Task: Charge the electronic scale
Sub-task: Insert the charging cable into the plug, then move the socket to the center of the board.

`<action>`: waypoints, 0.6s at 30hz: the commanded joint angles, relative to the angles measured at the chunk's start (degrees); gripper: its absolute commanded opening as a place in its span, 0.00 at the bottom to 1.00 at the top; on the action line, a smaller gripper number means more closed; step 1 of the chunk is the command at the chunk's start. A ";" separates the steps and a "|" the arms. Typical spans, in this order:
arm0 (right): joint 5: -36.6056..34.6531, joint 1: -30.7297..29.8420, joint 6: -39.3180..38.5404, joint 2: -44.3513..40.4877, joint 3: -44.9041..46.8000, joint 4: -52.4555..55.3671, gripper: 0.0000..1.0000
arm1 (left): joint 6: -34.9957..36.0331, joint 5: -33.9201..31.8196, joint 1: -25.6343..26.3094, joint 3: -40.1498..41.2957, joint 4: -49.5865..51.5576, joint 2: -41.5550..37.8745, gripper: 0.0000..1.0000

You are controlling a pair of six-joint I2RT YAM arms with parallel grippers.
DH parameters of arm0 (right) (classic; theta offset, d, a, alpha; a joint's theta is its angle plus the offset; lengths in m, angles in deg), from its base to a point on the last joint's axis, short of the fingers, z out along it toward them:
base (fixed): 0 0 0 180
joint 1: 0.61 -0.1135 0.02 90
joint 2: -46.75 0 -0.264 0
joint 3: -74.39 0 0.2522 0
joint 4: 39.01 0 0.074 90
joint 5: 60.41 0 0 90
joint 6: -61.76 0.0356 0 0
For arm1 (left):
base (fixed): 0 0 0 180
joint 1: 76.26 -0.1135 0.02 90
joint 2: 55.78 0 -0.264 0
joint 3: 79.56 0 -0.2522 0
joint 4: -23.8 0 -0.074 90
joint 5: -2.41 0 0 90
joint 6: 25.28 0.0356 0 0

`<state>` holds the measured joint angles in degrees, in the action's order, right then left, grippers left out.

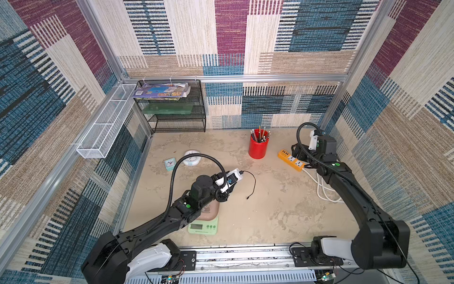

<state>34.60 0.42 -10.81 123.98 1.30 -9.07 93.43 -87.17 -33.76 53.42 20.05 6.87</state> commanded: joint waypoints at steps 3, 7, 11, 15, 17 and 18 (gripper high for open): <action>-1.71 3.66 2.93 11.49 -5.46 -1.90 0.85 | -2.99 1.10 -0.08 0.21 -0.42 -1.08 0.42; -0.47 4.08 3.15 20.84 -10.71 -1.67 0.83 | -3.55 1.33 -0.12 0.32 0.11 -1.61 0.42; 1.13 4.07 3.39 28.44 -16.50 0.22 0.80 | -3.92 1.84 -0.09 0.45 0.33 -1.79 0.42; 4.53 3.68 3.97 34.26 -20.03 1.24 0.74 | -3.88 1.76 -0.13 0.39 0.29 -1.88 0.42; 5.20 3.30 4.18 36.16 -20.51 0.89 0.74 | -3.89 1.74 -0.14 0.34 0.35 -2.00 0.42; 5.57 3.11 4.36 36.97 -20.89 0.87 0.74 | -3.89 1.75 -0.10 0.31 0.38 -2.00 0.42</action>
<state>37.99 3.99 -7.31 159.48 -18.62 -8.43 90.63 -85.81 -33.76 53.81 21.36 5.19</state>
